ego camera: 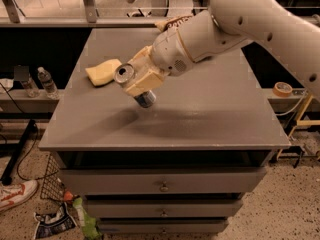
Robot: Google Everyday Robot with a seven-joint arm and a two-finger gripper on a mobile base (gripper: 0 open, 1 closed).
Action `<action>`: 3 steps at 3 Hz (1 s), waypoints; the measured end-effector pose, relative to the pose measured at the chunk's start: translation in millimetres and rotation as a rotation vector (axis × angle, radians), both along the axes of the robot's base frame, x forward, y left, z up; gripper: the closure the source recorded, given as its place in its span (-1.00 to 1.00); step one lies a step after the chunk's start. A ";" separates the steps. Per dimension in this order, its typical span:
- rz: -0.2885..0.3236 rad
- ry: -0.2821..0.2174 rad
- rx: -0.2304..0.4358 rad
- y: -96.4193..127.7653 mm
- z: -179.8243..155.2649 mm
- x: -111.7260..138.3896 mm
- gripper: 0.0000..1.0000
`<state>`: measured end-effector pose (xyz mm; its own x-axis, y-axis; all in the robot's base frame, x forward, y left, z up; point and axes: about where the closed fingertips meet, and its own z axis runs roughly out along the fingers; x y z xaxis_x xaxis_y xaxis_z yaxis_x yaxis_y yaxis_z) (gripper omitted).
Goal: Knock redbull can over
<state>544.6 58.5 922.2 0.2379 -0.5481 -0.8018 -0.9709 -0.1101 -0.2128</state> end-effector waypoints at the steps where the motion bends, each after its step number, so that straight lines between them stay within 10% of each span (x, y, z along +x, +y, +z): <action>1: -0.010 -0.058 -0.238 5.7 -27.3 2.5 1.00; 3: 0.049 -0.158 -0.582 28.2 -81.3 -9.4 0.74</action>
Offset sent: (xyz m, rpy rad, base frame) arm 0.0235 -0.0302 -0.1173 -1.0926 -0.3801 0.0229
